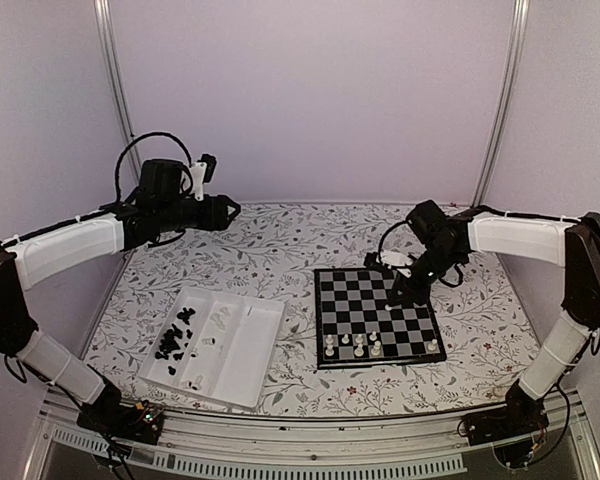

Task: Set up the chess pieces on the board
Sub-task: Pick up the chess piece from the chessboard, then place the chess piece on the chessboard.

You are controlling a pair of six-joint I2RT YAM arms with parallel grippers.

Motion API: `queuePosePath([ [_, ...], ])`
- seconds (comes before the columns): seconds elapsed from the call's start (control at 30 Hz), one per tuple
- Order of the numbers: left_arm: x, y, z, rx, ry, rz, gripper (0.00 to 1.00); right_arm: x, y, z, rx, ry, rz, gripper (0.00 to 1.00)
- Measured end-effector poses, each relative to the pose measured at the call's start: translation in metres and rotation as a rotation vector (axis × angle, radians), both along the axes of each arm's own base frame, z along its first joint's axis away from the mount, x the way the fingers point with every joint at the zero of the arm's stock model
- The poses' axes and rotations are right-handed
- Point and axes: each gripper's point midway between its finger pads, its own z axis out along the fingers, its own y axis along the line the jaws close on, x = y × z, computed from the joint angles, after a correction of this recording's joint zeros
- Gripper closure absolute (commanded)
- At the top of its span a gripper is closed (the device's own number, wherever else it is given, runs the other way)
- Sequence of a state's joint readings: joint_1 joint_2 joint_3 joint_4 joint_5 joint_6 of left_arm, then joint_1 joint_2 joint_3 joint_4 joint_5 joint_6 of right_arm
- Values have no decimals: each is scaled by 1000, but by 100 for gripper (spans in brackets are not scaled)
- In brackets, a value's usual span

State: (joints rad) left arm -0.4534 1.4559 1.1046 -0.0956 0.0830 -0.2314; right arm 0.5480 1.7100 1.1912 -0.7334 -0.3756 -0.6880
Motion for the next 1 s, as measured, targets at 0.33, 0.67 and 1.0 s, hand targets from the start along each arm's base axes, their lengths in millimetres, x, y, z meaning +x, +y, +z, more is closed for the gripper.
queuePosePath([
  [0.33,1,-1,2,0,0,-6,33,-32,-72,-10,-86,38,-113,96],
  [0.67,2,-2,-4,13,19,-10,33,-43,-97,-23,-164,62,-110,96],
  [1.0,2,-2,-6,21,23,-13,33,-49,-100,-27,-179,73,-87,94],
])
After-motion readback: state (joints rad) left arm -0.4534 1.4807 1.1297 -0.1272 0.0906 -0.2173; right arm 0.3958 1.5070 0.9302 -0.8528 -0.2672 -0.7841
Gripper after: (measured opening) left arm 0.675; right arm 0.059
